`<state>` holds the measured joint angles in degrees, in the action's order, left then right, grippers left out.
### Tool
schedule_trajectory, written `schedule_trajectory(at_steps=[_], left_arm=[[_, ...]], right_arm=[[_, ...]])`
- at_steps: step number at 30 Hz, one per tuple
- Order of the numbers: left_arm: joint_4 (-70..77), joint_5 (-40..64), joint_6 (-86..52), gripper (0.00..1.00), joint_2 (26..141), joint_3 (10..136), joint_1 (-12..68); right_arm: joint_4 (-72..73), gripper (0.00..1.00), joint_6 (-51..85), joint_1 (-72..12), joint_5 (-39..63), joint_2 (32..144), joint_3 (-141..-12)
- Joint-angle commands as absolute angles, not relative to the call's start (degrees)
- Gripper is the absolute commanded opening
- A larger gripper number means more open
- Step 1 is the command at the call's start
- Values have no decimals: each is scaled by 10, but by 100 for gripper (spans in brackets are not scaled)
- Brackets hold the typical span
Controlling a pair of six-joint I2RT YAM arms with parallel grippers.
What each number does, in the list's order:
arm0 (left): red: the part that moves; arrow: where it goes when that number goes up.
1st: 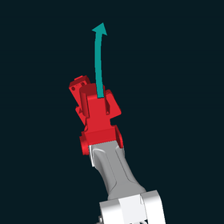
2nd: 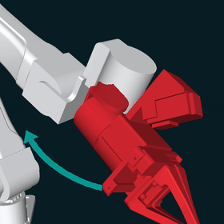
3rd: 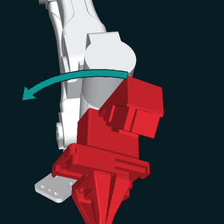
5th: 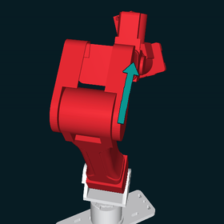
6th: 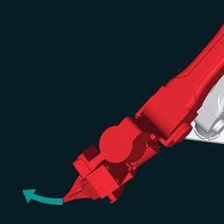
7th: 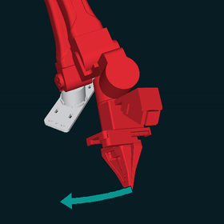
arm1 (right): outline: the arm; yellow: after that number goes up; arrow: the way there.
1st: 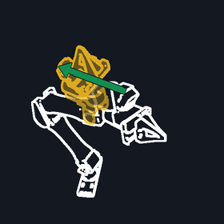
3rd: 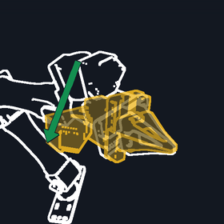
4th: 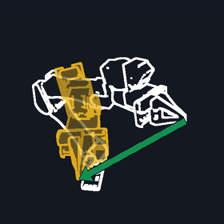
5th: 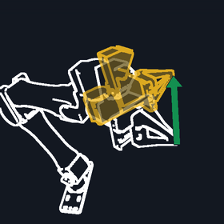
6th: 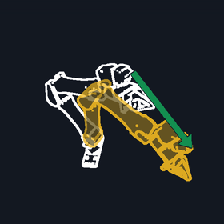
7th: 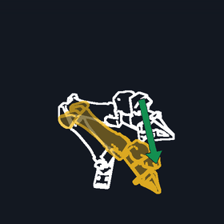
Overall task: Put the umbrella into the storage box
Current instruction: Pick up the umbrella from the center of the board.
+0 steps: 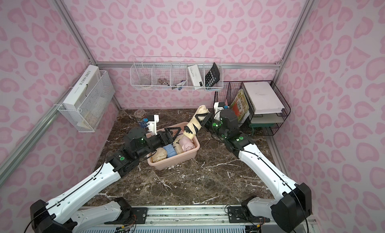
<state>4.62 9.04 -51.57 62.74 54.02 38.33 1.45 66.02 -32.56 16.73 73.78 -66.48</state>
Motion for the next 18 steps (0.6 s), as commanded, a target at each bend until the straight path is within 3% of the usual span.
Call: schedule_trajectory(at_steps=[1, 9, 18], left_arm=[[112, 142, -532, 90, 639, 537, 383], [168, 163, -546, 86, 653, 520, 383], [198, 177, -549, 57, 660, 517, 383]], right_arm=[[89, 13, 671, -343, 184, 747, -674], [142, 13, 705, -370, 210, 764, -669], [166, 13, 722, -372, 218, 766, -652]])
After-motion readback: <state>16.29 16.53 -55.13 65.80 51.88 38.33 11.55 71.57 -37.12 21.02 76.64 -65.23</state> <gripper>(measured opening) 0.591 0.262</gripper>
